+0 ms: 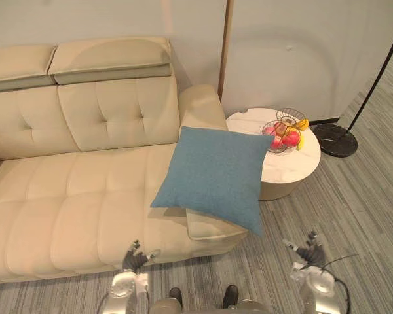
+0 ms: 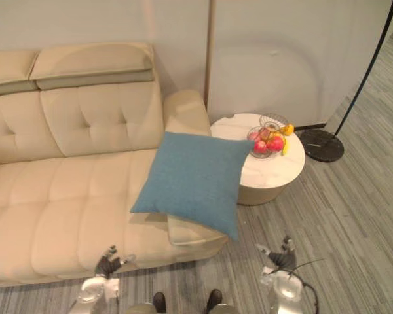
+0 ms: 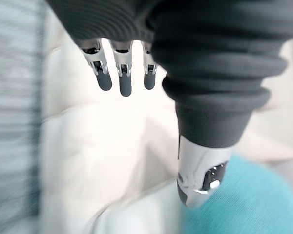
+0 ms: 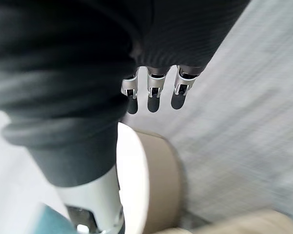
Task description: Pick up cushions and gather them together orderly.
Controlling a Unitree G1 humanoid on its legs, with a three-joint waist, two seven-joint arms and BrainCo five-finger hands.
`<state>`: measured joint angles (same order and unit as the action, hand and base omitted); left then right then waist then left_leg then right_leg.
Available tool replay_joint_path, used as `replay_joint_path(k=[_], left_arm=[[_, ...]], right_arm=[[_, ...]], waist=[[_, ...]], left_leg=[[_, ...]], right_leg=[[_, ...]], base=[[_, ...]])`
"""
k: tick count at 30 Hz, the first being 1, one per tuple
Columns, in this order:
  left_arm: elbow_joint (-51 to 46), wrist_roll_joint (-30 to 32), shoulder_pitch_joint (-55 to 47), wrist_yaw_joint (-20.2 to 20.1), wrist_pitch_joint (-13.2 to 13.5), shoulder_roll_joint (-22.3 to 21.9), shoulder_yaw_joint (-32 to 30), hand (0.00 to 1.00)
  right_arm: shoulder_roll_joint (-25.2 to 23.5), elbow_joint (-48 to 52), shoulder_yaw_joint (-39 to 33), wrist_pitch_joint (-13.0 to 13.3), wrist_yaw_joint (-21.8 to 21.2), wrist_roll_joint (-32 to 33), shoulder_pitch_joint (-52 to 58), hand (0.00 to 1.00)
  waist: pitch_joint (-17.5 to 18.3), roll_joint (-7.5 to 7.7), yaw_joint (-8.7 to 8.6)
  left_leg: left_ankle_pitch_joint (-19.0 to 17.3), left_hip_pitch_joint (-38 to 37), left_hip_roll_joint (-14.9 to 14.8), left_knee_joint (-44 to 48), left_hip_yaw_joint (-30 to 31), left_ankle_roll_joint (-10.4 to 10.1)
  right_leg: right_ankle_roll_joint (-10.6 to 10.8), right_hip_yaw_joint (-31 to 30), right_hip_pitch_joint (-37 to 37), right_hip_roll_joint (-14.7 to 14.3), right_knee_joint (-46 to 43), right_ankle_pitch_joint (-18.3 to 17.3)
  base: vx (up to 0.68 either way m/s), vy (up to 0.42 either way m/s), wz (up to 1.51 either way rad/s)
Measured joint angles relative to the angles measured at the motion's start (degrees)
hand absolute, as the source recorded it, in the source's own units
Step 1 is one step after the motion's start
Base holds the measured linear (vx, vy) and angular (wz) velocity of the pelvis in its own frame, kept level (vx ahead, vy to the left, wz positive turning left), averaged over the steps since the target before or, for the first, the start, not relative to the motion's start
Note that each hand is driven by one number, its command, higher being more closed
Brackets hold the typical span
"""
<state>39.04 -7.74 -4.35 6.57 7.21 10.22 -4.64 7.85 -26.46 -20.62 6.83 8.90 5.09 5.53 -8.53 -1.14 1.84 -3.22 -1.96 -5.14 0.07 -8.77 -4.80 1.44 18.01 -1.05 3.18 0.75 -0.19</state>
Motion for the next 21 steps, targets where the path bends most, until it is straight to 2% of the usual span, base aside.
replay_joint_path(k=[5,8,12,15,21], left_arm=[[-5.4,-0.3,1.2,1.0,0.2,2.0,-2.2,0.00],[-6.8,-0.3,5.0,1.3,0.3,3.6,-2.4,0.00],[-7.0,-0.4,12.1,3.6,1.3,5.8,-2.3,0.00],[-6.7,-1.5,20.0,4.9,1.4,7.7,-2.1,0.00],[-3.3,-2.6,28.5,7.1,2.1,9.1,-0.3,0.00]], right_arm=[[1.8,3.8,0.2,0.5,-0.7,0.0,-1.8,0.00],[2.9,4.4,1.6,0.5,-1.2,0.4,-4.9,0.00],[4.3,5.5,5.9,1.2,-1.2,4.1,-10.4,0.00],[5.1,5.5,10.3,1.7,-1.2,6.2,-17.1,0.00],[5.2,5.1,13.3,1.7,-0.8,8.7,-22.8,0.00]], waist=[[0.1,-0.03,-0.61],[0.1,-0.04,-0.78],[-0.5,0.22,-0.65],[-4.2,0.74,-0.13],[-8.1,0.90,0.60]], left_leg=[[0.7,0.5,-0.2,-0.1,-0.1,0.0],[0.7,1.0,0.1,0.0,-0.1,0.0],[0.7,4.4,0.2,1.3,-0.1,0.1],[0.7,8.4,-0.2,3.8,-0.2,0.1],[0.7,13.8,-0.6,6.4,-0.2,0.1]], right_leg=[[-0.9,0.0,0.9,-0.4,0.7,0.6],[-0.9,-0.1,1.2,-0.3,1.2,0.6],[-1.3,-0.4,4.0,-0.2,1.4,1.1],[-2.1,-0.9,7.5,-0.2,0.4,1.7],[-2.1,-2.4,13.7,-0.1,-3.6,1.7]], base=[[0.15,-0.004,-0.02],[0.11,0.011,-0.03],[0.02,0.009,-0.03],[-0.07,-0.015,-0.07],[-0.08,-0.014,-0.09]])
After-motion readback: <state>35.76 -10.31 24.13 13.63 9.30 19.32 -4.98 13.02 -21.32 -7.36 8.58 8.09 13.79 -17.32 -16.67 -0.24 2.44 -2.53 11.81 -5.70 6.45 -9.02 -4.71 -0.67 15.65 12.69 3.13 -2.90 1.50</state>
